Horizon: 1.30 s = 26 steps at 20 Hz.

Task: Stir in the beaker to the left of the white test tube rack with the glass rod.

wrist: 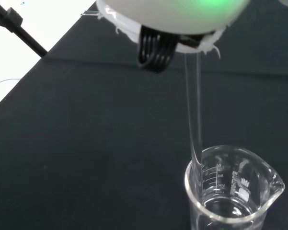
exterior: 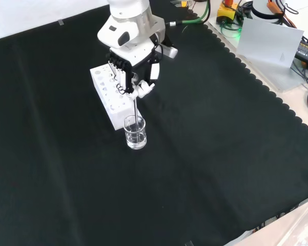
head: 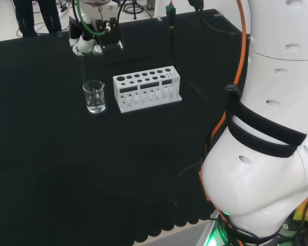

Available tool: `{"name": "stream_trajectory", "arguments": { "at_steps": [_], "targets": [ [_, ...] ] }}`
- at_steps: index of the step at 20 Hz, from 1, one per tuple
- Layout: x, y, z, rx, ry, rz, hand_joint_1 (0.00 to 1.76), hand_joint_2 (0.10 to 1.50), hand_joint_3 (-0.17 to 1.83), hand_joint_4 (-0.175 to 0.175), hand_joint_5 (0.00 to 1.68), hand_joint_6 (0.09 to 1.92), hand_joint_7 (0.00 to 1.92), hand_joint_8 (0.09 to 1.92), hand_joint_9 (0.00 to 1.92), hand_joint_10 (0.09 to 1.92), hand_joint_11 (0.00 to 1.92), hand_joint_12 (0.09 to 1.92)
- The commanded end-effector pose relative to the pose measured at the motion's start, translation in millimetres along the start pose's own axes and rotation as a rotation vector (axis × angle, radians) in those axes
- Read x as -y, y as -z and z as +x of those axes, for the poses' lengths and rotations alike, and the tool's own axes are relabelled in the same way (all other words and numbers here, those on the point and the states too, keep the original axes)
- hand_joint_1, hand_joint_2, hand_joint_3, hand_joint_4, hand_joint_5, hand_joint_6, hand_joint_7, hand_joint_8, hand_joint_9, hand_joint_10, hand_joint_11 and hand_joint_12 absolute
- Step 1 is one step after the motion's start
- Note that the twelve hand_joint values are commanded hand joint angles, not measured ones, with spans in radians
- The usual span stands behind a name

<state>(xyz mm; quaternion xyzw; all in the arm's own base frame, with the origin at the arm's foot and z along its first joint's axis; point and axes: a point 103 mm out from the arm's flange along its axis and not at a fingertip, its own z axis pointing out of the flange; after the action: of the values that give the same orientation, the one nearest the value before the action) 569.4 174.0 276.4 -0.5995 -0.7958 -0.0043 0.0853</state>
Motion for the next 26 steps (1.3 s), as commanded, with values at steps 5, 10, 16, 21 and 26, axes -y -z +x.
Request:
{"name": "stream_trajectory", "arguments": {
  "at_steps": [5, 10, 16, 21, 26],
  "targets": [
    [-8.3, 3.0, -56.3, 0.005, -0.055, 0.008, 1.33, 0.60, 0.74, -0.175, 1.27, 0.48, 1.40, 0.71, 1.75, 0.53, 1.71, 0.43],
    [8.0, 6.2, -70.6, 0.002, -0.081, 0.010, 1.33, 0.61, 0.72, -0.175, 1.26, 0.48, 1.40, 0.71, 1.75, 0.53, 1.71, 0.43],
    [26.6, 11.2, -48.8, 0.012, -0.052, 0.014, 1.33, 0.61, 0.72, -0.175, 1.26, 0.48, 1.40, 0.71, 1.75, 0.53, 1.71, 0.43],
    [36.3, 11.8, -26.8, 0.025, -0.027, 0.022, 1.33, 0.60, 0.74, -0.175, 1.27, 0.48, 1.40, 0.71, 1.75, 0.53, 1.71, 0.43],
    [40.0, 6.6, -17.0, 0.025, -0.027, 0.037, 1.33, 0.60, 0.74, -0.175, 1.27, 0.48, 1.40, 0.71, 1.75, 0.52, 1.71, 0.43]
  ]
}}
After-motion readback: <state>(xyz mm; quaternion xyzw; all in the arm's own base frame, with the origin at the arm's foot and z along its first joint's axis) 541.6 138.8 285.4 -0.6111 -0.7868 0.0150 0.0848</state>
